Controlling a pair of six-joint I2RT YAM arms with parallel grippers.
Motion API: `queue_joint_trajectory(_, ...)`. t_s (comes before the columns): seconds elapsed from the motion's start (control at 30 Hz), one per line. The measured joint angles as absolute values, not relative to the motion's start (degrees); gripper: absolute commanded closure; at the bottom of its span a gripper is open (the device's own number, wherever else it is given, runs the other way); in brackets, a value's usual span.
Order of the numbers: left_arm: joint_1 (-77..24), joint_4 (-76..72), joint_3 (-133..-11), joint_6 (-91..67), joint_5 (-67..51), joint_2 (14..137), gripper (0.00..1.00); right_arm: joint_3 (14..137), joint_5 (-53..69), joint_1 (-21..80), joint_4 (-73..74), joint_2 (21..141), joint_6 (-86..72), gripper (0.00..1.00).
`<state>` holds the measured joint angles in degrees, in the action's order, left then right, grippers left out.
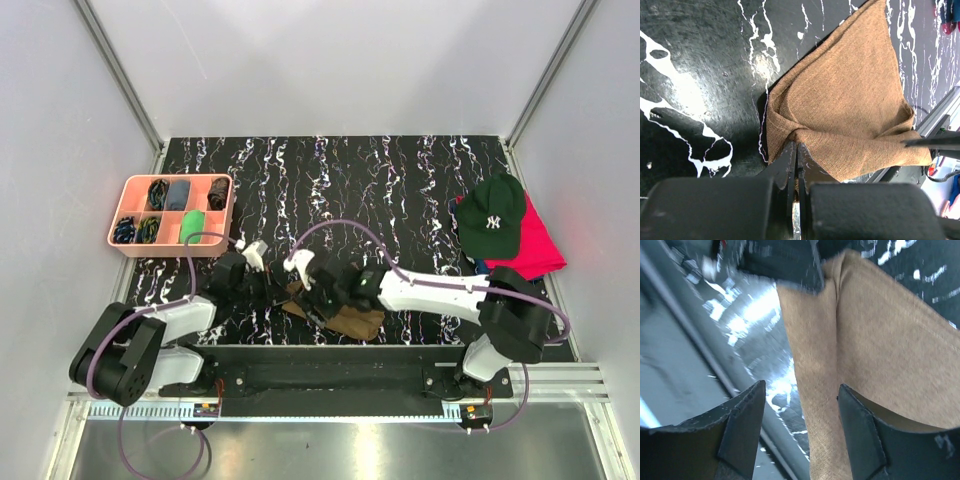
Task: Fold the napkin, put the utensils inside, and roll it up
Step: Roll the napkin with the utensil
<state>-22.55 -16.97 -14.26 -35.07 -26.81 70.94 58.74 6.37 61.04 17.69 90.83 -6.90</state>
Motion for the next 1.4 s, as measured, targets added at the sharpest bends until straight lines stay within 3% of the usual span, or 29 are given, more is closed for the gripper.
queue_joint_trajectory(0.2,-22.55,-15.25,-16.58,-35.64,-26.94,73.67,1.00,57.47,-8.56,67.94,19.29,93.73,-4.69,0.31)
queue_joint_trajectory(0.43,-22.55,-15.00,-17.74,-36.03,-27.44,75.44,1.00,57.47,-12.73,69.38,19.66,98.91,-3.73,0.33)
queue_joint_trajectory(0.47,-22.55,-15.00,-17.76,-36.05,-27.53,75.50,1.00,57.65,-12.91,69.38,19.51,99.31,-3.73,0.35)
queue_joint_trajectory(0.5,-22.55,-15.00,-17.78,-36.05,-27.62,75.53,1.00,57.80,-12.95,69.38,19.22,99.44,-3.73,0.44)
queue_joint_trajectory(0.57,-22.55,-15.00,-17.76,-36.05,-27.77,75.53,1.00,58.37,-12.88,69.38,19.20,100.14,-3.97,0.53)
queue_joint_trajectory(0.67,-22.50,-15.07,-17.76,-36.05,-27.90,75.50,0.95,59.46,-12.49,69.19,19.35,101.30,-4.86,0.62)
queue_joint_trajectory(0.73,-22.50,-15.11,-17.76,-36.10,-27.86,75.35,0.87,59.55,-11.60,68.82,19.40,101.38,-5.50,0.66)
queue_joint_trajectory(0.9,-22.50,-14.15,-17.41,-36.64,-26.85,72.44,0.64,59.42,-7.62,67.00,19.22,101.34,-6.57,0.69)
queue_joint_trajectory(1.03,-22.50,-12.19,-17.21,-37.15,-25.58,67.57,0.57,58.30,-4.03,65.19,17.89,100.64,-6.90,0.70)
queue_joint_trajectory(1.4,-22.50,-9.93,-13.30,-36.67,-21.34,55.05,0.53,52.66,13.28,56.58,10.20,98.08,-8.12,0.73)
